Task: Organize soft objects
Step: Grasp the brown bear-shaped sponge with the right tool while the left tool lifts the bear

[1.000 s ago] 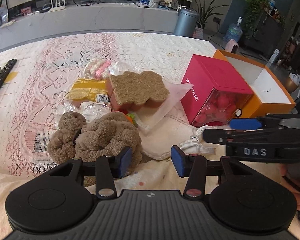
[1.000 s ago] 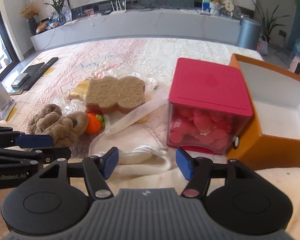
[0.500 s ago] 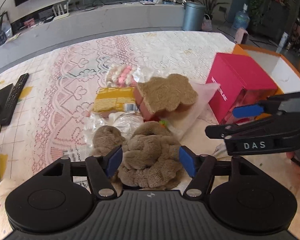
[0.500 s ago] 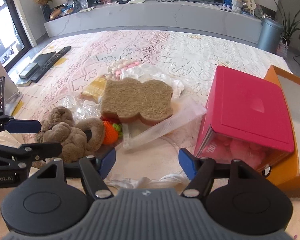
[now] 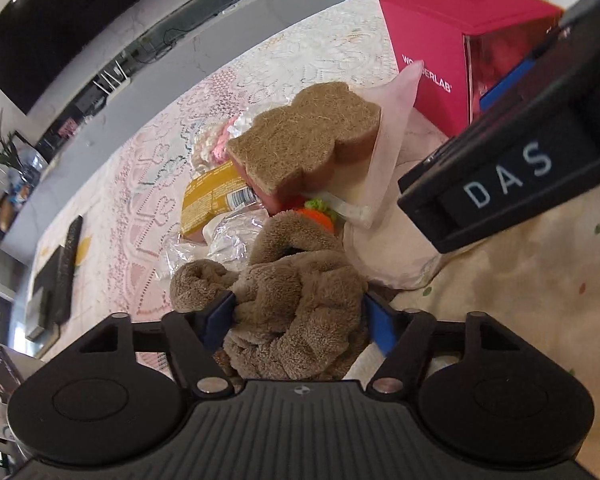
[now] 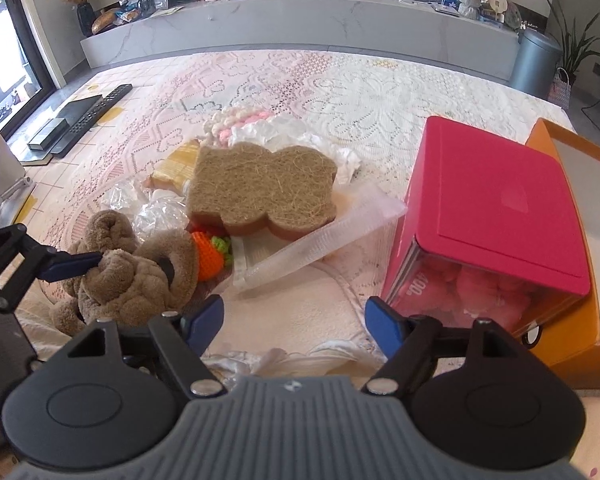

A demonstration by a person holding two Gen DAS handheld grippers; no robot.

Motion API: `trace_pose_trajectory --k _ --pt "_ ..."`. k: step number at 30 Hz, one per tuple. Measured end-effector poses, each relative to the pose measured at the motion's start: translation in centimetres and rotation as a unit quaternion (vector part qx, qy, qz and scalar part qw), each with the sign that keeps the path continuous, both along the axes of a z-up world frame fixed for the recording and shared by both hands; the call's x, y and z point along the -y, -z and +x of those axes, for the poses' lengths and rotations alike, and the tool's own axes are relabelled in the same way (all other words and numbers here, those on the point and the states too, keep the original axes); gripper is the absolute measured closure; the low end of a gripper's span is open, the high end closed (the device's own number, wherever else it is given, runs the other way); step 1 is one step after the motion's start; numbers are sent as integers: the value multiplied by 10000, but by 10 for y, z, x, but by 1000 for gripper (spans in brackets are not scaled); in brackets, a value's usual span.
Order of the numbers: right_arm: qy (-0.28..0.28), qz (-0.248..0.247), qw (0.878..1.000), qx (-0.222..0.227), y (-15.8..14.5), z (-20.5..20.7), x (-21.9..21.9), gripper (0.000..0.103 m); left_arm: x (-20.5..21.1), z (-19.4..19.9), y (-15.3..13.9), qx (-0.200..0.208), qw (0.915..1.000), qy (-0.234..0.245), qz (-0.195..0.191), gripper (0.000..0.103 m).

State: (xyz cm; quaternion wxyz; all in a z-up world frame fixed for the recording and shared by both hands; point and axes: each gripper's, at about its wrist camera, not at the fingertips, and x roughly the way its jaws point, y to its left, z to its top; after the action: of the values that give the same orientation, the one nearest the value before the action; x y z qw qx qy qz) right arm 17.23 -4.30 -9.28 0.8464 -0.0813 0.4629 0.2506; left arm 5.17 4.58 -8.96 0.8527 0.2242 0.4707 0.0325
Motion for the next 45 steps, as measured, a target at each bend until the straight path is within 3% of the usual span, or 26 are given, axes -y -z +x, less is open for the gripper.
trace_pose_trajectory --k 2,5,14,19,27,33,41,45 --pt "0 -23 10000 -17 1 -2 1 26 -1 -4 -3 145 9999 -56 7 45" --pt "-28 -44 10000 19 0 -6 3 26 -6 -10 -15 337 9990 -222 -204 55" --pt "-363 -121 9988 311 -14 -19 2 26 -15 -30 -69 1107 9903 -571 -613 59" --pt "-682 -153 9961 545 -28 -19 -9 26 -41 -13 -90 1145 9812 -803 -1327 59" --pt "-1488 -466 9830 964 -35 9 -45 26 -73 18 -77 899 9766 -982 -1689 59" --pt "-2197 -906 9663 994 -11 36 -75 19 -86 30 -65 872 9732 -1153 -1788 59" --pt "-2631 -1462 9470 1122 15 65 -99 7 -88 38 -55 781 9757 -1148 -1693 59" --pt "-2906 -1636 9353 1179 23 67 -110 6 -87 39 -52 767 9760 -1147 -1684 59"
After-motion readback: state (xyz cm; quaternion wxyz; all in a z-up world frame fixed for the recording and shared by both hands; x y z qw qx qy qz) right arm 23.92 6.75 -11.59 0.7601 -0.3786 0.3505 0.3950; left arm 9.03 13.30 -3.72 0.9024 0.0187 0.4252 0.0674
